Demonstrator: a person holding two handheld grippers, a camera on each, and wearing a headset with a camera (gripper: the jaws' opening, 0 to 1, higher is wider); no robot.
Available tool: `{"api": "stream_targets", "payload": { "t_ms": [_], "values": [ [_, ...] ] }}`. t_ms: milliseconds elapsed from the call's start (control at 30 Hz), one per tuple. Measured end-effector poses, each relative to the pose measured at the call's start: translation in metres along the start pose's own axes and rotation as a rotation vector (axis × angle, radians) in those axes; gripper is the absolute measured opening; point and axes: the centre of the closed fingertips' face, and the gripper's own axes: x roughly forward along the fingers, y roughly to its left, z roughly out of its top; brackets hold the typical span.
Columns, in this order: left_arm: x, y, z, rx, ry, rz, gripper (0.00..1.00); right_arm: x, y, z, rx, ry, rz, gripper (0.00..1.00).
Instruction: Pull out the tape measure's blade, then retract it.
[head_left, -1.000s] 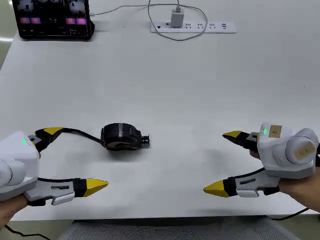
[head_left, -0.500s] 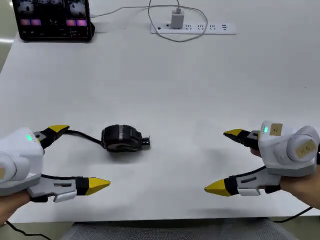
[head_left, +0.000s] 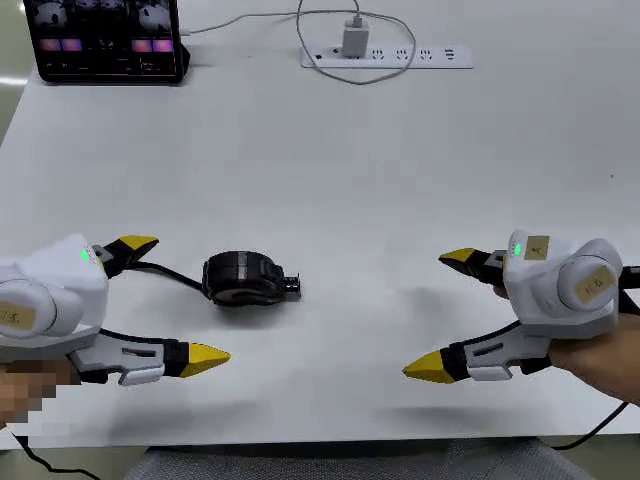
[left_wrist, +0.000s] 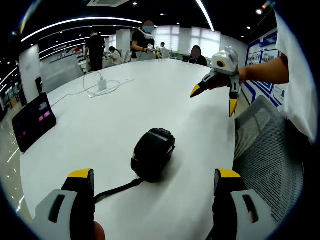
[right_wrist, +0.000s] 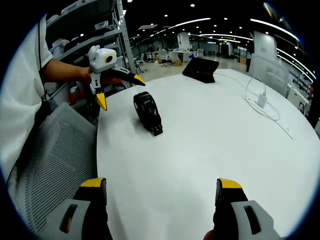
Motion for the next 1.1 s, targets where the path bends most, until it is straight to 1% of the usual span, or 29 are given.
{"api": "stream_targets", "payload": {
  "t_ms": [33,133,400,600,833,967,1100],
  "values": [
    [0.001,-0.001,0.0,0.002,0.0,-0.009,0.98,0.001,-0.001,0.001,0.0,0.0,0.005,0.89],
    [0.003,0.002,0.001,0.025,0.007,-0.007,0.99,0.002,-0.002,0.003,-0.004,0.0,0.012,0.89],
    [0.008,0.004,0.002,0.056,0.023,-0.024,0.98,0.008,-0.002,0.01,-0.026,-0.003,0.028,0.88],
    [0.011,0.006,0.004,0.097,0.038,-0.031,0.97,0.011,-0.005,0.013,-0.039,-0.002,0.033,0.88],
    [0.019,0.012,0.006,0.131,0.064,-0.037,0.88,0.016,-0.006,0.016,-0.06,0.008,0.041,0.87],
    [0.023,0.012,0.006,0.147,0.08,-0.054,0.81,0.018,-0.006,0.017,-0.066,0.008,0.045,0.87],
    [0.026,0.012,0.005,0.157,0.092,-0.066,0.76,0.019,-0.007,0.018,-0.068,0.006,0.046,0.86]
  ]
}}
